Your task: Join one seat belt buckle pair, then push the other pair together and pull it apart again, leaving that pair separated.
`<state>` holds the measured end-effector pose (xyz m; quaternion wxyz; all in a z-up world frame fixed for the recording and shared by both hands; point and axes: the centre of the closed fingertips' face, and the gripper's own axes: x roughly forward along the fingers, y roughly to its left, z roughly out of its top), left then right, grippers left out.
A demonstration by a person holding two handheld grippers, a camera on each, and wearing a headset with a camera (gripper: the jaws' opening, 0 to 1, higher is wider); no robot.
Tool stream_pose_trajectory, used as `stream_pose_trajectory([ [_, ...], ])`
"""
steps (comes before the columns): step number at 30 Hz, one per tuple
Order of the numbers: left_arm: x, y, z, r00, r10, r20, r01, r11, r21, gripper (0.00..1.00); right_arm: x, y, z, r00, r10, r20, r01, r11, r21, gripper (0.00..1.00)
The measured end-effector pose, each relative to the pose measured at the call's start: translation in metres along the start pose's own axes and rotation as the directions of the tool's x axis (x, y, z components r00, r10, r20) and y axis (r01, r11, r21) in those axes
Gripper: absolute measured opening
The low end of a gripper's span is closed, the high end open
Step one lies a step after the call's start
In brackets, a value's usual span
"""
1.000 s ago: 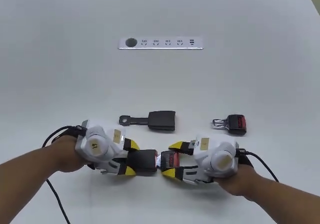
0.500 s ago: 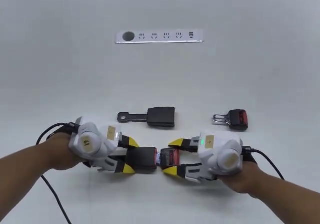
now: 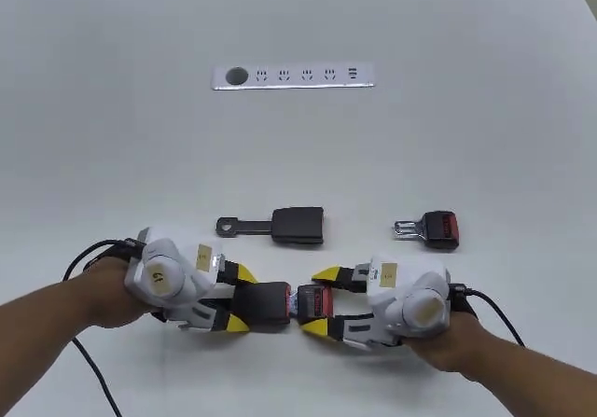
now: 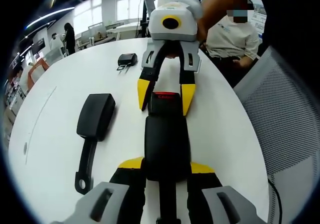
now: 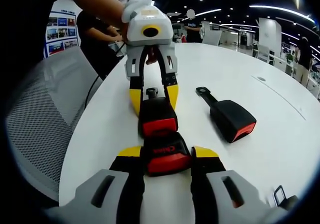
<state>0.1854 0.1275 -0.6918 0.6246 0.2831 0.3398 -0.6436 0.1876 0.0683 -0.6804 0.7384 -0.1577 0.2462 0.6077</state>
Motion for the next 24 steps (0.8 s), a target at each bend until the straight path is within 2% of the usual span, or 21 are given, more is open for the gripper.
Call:
stream_pose_trajectory([
  [6, 0.0001, -0.0002, -0.0011, 0.9996, 0.004, -0.028, -0.003, 1.000, 0.011, 0.32, 0.0006, -0.0001, -0.0006, 0.9998, -0.012, -0.017, 0.012, 1.000, -0.010, 0.34],
  [10, 0.0020, -0.0030, 0.0024, 0.9987, 0.008, -0.051, -0.007, 1.000, 0.024, 0.32, 0.0003, 0.0020, 0.0018, 0.9993, -0.021, -0.032, 0.020, 1.000, -0.023, 0.35],
  [17, 0.0004, -0.0003, -0.0033, 0.9957, 0.016, -0.091, -0.013, 0.999, 0.030, 0.33, -0.0002, 0.0028, 0.0027, 0.9971, -0.035, -0.067, 0.033, 0.999, -0.029, 0.36],
  [24, 0.0003, 0.0002, -0.0039, 0.9919, 0.020, -0.126, -0.016, 0.999, 0.035, 0.33, 0.0013, 0.0016, -0.0010, 0.9935, -0.051, -0.102, 0.046, 0.998, -0.047, 0.36],
])
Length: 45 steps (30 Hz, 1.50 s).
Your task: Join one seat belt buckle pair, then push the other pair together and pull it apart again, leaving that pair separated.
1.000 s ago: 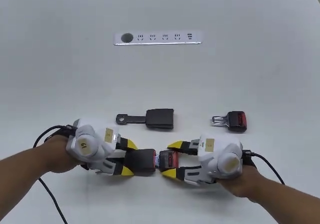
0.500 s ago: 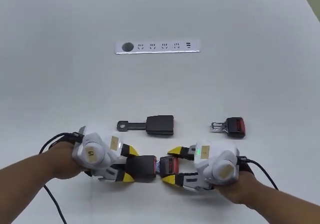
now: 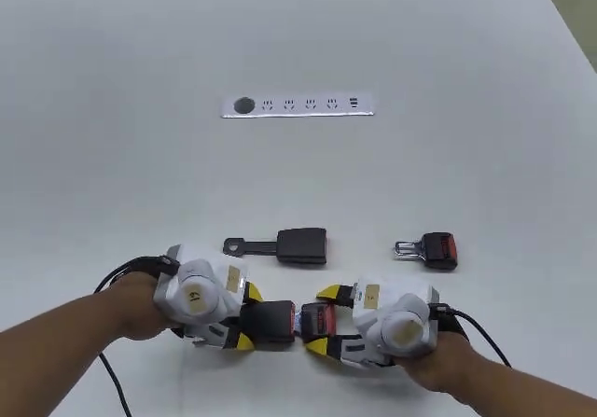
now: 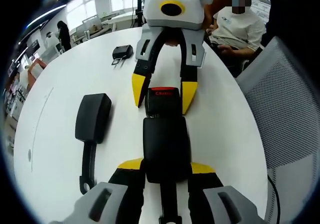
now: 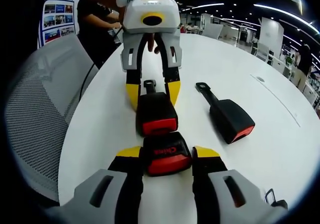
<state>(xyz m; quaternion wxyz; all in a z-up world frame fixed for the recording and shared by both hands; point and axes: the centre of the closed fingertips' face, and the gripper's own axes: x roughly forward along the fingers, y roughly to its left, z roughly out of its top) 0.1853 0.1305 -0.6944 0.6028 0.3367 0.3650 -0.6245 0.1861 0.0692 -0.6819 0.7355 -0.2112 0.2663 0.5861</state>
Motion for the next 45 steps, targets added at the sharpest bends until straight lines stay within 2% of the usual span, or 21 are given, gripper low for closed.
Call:
stream_pose_trajectory([
  [4, 0.000, -0.006, 0.000, 0.9997, -0.022, -0.012, 0.022, 1.000, -0.002, 0.40, 0.001, 0.000, -0.005, 0.9995, -0.004, -0.031, 0.004, 1.000, 0.010, 0.37],
  [7, 0.002, -0.016, 0.005, 0.9983, -0.054, 0.025, 0.055, 0.996, -0.071, 0.52, 0.001, 0.000, -0.007, 0.9997, -0.011, -0.022, 0.012, 0.999, 0.052, 0.42],
  [10, 0.001, -0.014, 0.000, 0.9994, -0.034, 0.008, 0.035, 0.995, -0.088, 0.66, -0.002, -0.001, -0.002, 0.9995, -0.028, 0.012, 0.027, 0.997, 0.076, 0.52],
  [11, 0.000, -0.014, 0.001, 0.9994, -0.031, 0.014, 0.032, 0.995, -0.096, 0.74, -0.004, -0.003, -0.001, 0.9994, -0.033, 0.014, 0.032, 0.996, 0.083, 0.54],
  [14, -0.006, -0.013, 0.009, 0.9992, -0.010, 0.039, 0.015, 0.993, -0.117, 0.87, -0.007, -0.007, 0.003, 0.9980, -0.050, 0.039, 0.045, 0.991, 0.130, 0.64],
  [15, -0.008, -0.013, 0.012, 0.9987, -0.006, 0.051, 0.012, 0.992, -0.125, 0.88, -0.010, -0.007, 0.005, 0.9969, -0.056, 0.056, 0.047, 0.988, 0.145, 0.67],
  [18, -0.016, -0.012, 0.022, 0.9972, 0.014, 0.073, -0.003, 0.989, -0.148, 0.88, -0.019, -0.003, 0.007, 0.9963, -0.063, 0.059, 0.054, 0.987, 0.151, 0.67],
  [23, -0.025, -0.008, 0.033, 0.9938, 0.047, 0.101, -0.027, 0.982, -0.185, 0.91, -0.032, -0.005, 0.011, 0.9941, -0.081, 0.071, 0.070, 0.986, 0.154, 0.70],
  [24, -0.027, -0.008, 0.035, 0.9931, 0.051, 0.106, -0.030, 0.982, -0.187, 0.91, -0.029, -0.008, 0.007, 0.9936, -0.083, 0.076, 0.071, 0.985, 0.158, 0.72],
  [29, -0.039, 0.001, 0.048, 0.9867, 0.094, 0.132, -0.065, 0.975, -0.211, 0.94, -0.050, -0.012, 0.012, 0.9893, -0.106, 0.100, 0.089, 0.983, 0.157, 0.73],
  [32, -0.044, 0.005, 0.057, 0.9818, 0.119, 0.148, -0.086, 0.973, -0.215, 0.96, -0.058, -0.022, 0.009, 0.9873, -0.120, 0.104, 0.102, 0.982, 0.161, 0.73],
  [33, -0.047, 0.007, 0.063, 0.9794, 0.126, 0.158, -0.092, 0.974, -0.208, 0.97, -0.065, -0.026, 0.010, 0.9864, -0.121, 0.111, 0.101, 0.980, 0.171, 0.73],
  [38, -0.053, 0.017, 0.071, 0.9752, 0.144, 0.168, -0.109, 0.973, -0.202, 0.97, -0.085, -0.039, 0.011, 0.9842, -0.144, 0.103, 0.124, 0.977, 0.174, 0.73],
  [41, -0.059, 0.027, 0.078, 0.9688, 0.162, 0.188, -0.122, 0.971, -0.207, 0.98, -0.096, -0.051, 0.011, 0.9812, -0.161, 0.107, 0.140, 0.974, 0.179, 0.74],
  [44, -0.062, 0.040, 0.078, 0.9641, 0.180, 0.196, -0.137, 0.967, -0.213, 0.99, -0.101, -0.061, 0.010, 0.9790, -0.172, 0.109, 0.150, 0.971, 0.189, 0.74],
  [45, -0.062, 0.041, 0.084, 0.9618, 0.192, 0.195, -0.150, 0.966, -0.211, 1.00, -0.104, -0.068, 0.007, 0.9781, -0.179, 0.106, 0.157, 0.970, 0.187, 0.74],
])
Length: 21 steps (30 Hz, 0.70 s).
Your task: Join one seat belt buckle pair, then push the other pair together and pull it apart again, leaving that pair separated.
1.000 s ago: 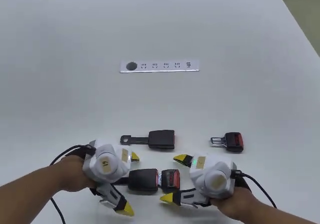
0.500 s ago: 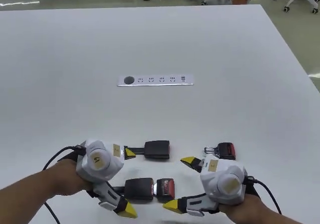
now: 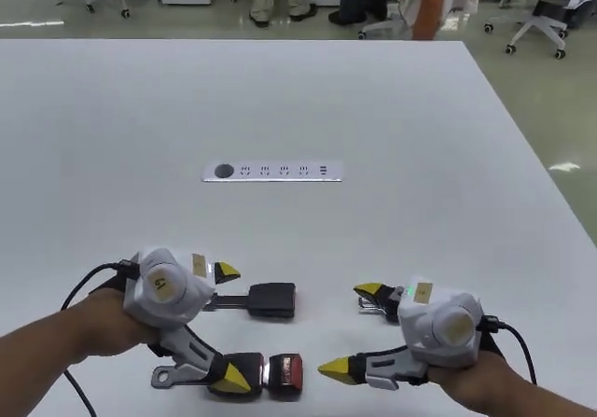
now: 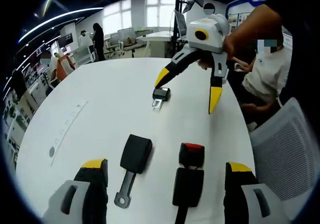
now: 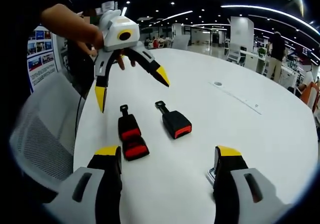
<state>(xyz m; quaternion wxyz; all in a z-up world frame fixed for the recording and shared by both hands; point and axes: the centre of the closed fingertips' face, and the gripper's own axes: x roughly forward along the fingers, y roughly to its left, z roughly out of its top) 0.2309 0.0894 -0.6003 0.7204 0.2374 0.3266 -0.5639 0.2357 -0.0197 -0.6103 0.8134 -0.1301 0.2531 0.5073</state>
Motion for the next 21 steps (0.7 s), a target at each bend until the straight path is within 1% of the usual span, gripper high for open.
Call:
stream_pose_trajectory([
  [1, 0.000, 0.002, 0.002, 1.0000, 0.003, 0.003, -0.003, 1.000, 0.002, 1.00, 0.000, -0.002, 0.000, 1.0000, -0.001, 0.000, 0.001, 1.000, 0.001, 0.75],
  [3, 0.001, 0.015, 0.001, 1.0000, 0.001, 0.004, -0.001, 1.000, 0.002, 1.00, -0.005, -0.013, 0.001, 0.9999, -0.011, 0.000, 0.011, 1.000, 0.003, 0.75],
  [4, 0.001, 0.020, 0.001, 1.0000, 0.007, 0.002, -0.007, 1.000, 0.005, 1.00, -0.007, -0.016, 0.003, 0.9999, -0.013, 0.002, 0.013, 1.000, 0.004, 0.75],
  [5, 0.001, 0.021, 0.005, 0.9999, 0.012, 0.003, -0.012, 1.000, 0.008, 1.00, -0.009, -0.021, 0.003, 0.9999, -0.016, 0.001, 0.016, 1.000, 0.006, 0.75],
  [6, 0.001, 0.022, 0.008, 0.9999, 0.015, 0.005, -0.015, 1.000, 0.006, 1.00, -0.009, -0.022, 0.003, 0.9999, -0.017, 0.001, 0.017, 1.000, 0.004, 0.75],
  [7, 0.001, 0.024, 0.010, 0.9998, 0.016, 0.007, -0.016, 1.000, 0.006, 1.00, -0.011, -0.028, 0.002, 0.9998, -0.021, -0.003, 0.021, 1.000, 0.000, 0.74],
  [9, 0.000, 0.032, 0.013, 0.9997, 0.024, 0.008, -0.025, 1.000, 0.010, 1.00, -0.016, -0.043, 0.001, 0.9995, -0.032, -0.001, 0.032, 0.999, 0.018, 0.75],
  [10, 0.000, 0.038, 0.014, 0.9994, 0.032, 0.011, -0.032, 0.999, 0.007, 1.00, -0.017, -0.048, 0.002, 0.9993, -0.038, 0.000, 0.038, 0.999, 0.015, 0.75],
  [12, 0.000, 0.046, 0.016, 0.9990, 0.039, 0.020, -0.039, 0.999, -0.001, 1.00, -0.019, -0.059, 0.000, 0.9988, -0.048, -0.004, 0.048, 0.999, 0.017, 0.76],
  [14, 0.003, 0.048, 0.019, 0.9990, 0.039, 0.022, -0.039, 0.999, -0.006, 1.00, -0.020, -0.067, -0.003, 0.9988, -0.049, -0.009, 0.049, 0.999, 0.016, 0.76],
  [15, 0.004, 0.053, 0.017, 0.9991, 0.036, 0.022, -0.036, 0.999, -0.008, 1.00, -0.020, -0.068, -0.003, 0.9988, -0.048, -0.010, 0.048, 0.999, 0.016, 0.76],
  [17, 0.008, 0.059, 0.012, 0.9994, 0.029, 0.016, -0.029, 1.000, -0.010, 1.00, -0.020, -0.069, -0.007, 0.9987, -0.046, -0.022, 0.046, 0.999, 0.012, 0.76],
  [19, 0.017, 0.066, 0.002, 0.9999, 0.013, 0.009, -0.013, 1.000, -0.009, 1.00, -0.020, -0.076, -0.011, 0.9988, -0.040, -0.028, 0.041, 0.999, 0.021, 0.76],
  [20, 0.019, 0.068, 0.000, 0.9999, 0.011, 0.006, -0.011, 1.000, -0.008, 1.00, -0.018, -0.081, -0.017, 0.9987, -0.038, -0.033, 0.039, 0.999, 0.023, 0.76],
  [21, 0.017, 0.068, 0.004, 1.0000, 0.009, 0.002, -0.009, 1.000, -0.010, 0.99, -0.017, -0.083, -0.021, 0.9986, -0.035, -0.041, 0.036, 0.999, 0.023, 0.75],
])
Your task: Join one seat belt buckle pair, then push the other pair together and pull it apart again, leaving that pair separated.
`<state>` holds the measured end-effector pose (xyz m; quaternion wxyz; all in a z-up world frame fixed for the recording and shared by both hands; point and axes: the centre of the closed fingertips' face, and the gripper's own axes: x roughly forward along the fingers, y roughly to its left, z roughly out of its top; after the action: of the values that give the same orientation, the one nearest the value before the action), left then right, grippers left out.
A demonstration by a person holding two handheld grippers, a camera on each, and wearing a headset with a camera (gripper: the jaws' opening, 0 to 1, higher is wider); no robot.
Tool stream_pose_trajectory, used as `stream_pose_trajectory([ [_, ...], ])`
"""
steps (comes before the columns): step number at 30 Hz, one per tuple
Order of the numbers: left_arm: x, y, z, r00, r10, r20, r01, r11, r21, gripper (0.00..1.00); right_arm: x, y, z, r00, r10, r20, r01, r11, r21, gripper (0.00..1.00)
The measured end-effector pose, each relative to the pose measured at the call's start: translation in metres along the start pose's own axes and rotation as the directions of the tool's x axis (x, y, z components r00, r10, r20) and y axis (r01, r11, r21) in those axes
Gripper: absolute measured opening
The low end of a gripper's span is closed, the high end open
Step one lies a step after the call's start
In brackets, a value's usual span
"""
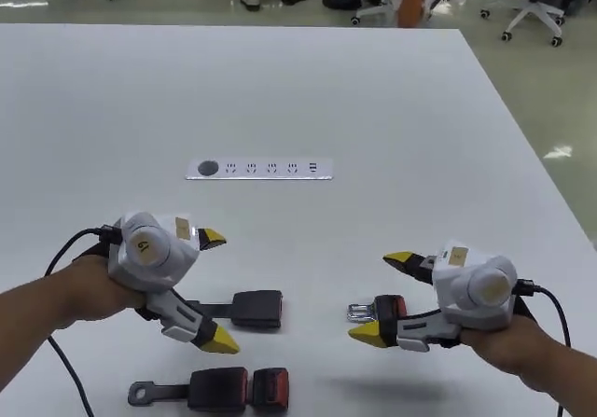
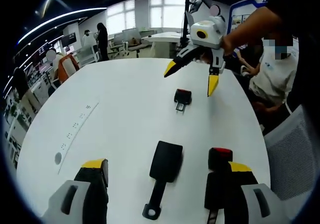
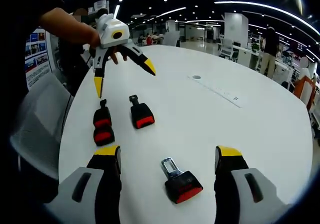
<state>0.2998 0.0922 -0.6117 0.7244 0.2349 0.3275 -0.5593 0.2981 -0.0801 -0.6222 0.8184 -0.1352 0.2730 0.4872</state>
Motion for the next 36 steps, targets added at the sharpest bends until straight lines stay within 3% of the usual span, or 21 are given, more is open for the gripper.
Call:
stream_pose_trajectory([
  [1, 0.000, 0.000, 0.002, 1.0000, -0.007, -0.003, 0.007, 1.000, -0.004, 0.99, 0.001, -0.001, -0.004, 0.9999, 0.008, -0.009, -0.008, 1.000, 0.003, 0.75],
  [5, 0.016, 0.006, -0.012, 0.9995, -0.029, -0.012, 0.029, 1.000, -0.002, 0.97, 0.004, -0.007, -0.021, 0.9982, 0.033, -0.049, -0.033, 0.999, 0.008, 0.73],
  [9, 0.026, 0.005, -0.019, 0.9984, -0.048, -0.028, 0.048, 0.999, -0.007, 0.97, 0.007, -0.010, -0.036, 0.9955, 0.055, -0.077, -0.054, 0.998, 0.020, 0.72],
  [12, 0.030, 0.004, -0.021, 0.9974, -0.063, -0.034, 0.063, 0.998, -0.009, 0.96, 0.009, -0.011, -0.046, 0.9925, 0.079, -0.093, -0.075, 0.996, 0.040, 0.71],
  [15, 0.041, 0.001, -0.028, 0.9952, -0.084, -0.050, 0.083, 0.996, -0.010, 0.95, 0.009, -0.010, -0.049, 0.9905, 0.087, -0.107, -0.084, 0.996, 0.030, 0.70],
  [22, 0.055, -0.006, -0.032, 0.9909, -0.114, -0.071, 0.114, 0.993, -0.011, 0.90, 0.009, -0.012, -0.058, 0.9866, 0.110, -0.120, -0.107, 0.994, 0.035, 0.69],
  [31, 0.067, -0.003, -0.039, 0.9915, -0.129, -0.019, 0.128, 0.992, -0.021, 0.81, 0.008, -0.012, -0.064, 0.9795, 0.140, -0.145, -0.139, 0.990, 0.018, 0.64],
  [33, 0.068, -0.004, -0.033, 0.9917, -0.129, 0.001, 0.129, 0.992, -0.013, 0.78, 0.008, -0.015, -0.068, 0.9767, 0.146, -0.157, -0.147, 0.989, 0.007, 0.63],
  [36, 0.067, -0.010, -0.033, 0.9895, -0.145, -0.005, 0.145, 0.989, 0.012, 0.70, 0.007, -0.013, -0.072, 0.9707, 0.165, -0.174, -0.167, 0.986, 0.004, 0.56],
])
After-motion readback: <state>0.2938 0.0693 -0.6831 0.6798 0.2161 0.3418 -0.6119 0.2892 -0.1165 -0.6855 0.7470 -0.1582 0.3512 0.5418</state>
